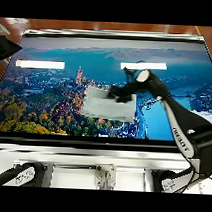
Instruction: Fold the shirts.
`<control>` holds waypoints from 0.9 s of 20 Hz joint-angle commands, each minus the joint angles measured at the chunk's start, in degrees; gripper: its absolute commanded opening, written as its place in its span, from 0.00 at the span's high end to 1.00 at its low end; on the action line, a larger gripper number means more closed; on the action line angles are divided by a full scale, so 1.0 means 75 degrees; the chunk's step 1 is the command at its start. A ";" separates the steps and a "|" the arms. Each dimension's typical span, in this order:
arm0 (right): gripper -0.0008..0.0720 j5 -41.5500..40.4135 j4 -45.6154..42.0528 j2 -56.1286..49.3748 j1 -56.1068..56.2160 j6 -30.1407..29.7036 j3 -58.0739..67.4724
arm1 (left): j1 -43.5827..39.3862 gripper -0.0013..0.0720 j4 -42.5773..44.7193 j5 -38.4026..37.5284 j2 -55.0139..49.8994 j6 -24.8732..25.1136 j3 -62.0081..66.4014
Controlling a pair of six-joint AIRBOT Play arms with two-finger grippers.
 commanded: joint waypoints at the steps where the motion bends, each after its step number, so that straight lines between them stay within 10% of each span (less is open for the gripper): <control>1: 0.06 0.1818 -0.1719 0.0181 -0.1387 0.0146 -0.0090 | -0.0009 0.94 -0.0003 -0.0003 0.0006 0.0017 -0.0064; 12: 0.07 0.0230 0.0562 -0.1139 -0.1853 -0.0545 -0.0641 | -0.0082 0.94 -0.0035 -0.0006 0.0006 -0.0015 -0.0061; 15: 0.33 0.0134 0.0933 -0.1294 -0.1778 -0.0592 -0.0641 | -0.0093 0.94 -0.0122 0.0000 0.0006 -0.0017 -0.0061; 18: 0.90 0.0434 0.1346 -0.1241 -0.1880 -0.1192 -0.0583 | -0.0096 0.94 -0.0239 -0.0006 0.0009 -0.0012 -0.0061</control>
